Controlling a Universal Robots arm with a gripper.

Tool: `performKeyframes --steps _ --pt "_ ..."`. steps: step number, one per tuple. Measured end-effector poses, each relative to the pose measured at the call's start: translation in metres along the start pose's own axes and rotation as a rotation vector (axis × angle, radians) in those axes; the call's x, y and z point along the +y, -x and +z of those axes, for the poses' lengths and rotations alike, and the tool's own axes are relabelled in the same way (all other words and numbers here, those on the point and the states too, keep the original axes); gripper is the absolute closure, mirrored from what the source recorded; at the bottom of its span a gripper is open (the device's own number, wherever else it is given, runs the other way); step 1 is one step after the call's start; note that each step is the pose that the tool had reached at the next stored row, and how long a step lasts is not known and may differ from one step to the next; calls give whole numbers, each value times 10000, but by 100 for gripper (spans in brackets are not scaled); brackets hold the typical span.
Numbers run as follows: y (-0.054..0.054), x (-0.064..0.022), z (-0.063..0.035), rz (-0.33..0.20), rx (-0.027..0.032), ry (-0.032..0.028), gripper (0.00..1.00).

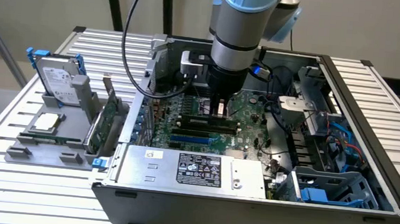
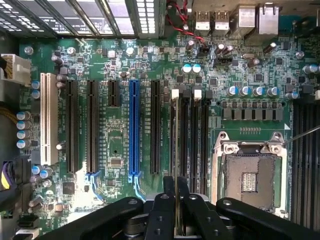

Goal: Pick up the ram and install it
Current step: 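Insert the ram into the slot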

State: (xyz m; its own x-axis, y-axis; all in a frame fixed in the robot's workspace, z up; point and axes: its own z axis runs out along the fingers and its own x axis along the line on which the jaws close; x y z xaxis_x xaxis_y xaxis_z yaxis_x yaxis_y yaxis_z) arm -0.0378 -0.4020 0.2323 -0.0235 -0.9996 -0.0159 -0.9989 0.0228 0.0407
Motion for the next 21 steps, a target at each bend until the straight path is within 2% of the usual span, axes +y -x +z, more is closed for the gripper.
performKeyframes --steps 5,8,12,14,21 --pt "3 0 7 1 15 -3 100" --pt "9 0 16 2 48 -2 100" --pt "12 -2 22 6 166 -5 100" --pt "15 -4 23 7 194 -4 100" --pt "31 -14 29 8 196 -6 100"
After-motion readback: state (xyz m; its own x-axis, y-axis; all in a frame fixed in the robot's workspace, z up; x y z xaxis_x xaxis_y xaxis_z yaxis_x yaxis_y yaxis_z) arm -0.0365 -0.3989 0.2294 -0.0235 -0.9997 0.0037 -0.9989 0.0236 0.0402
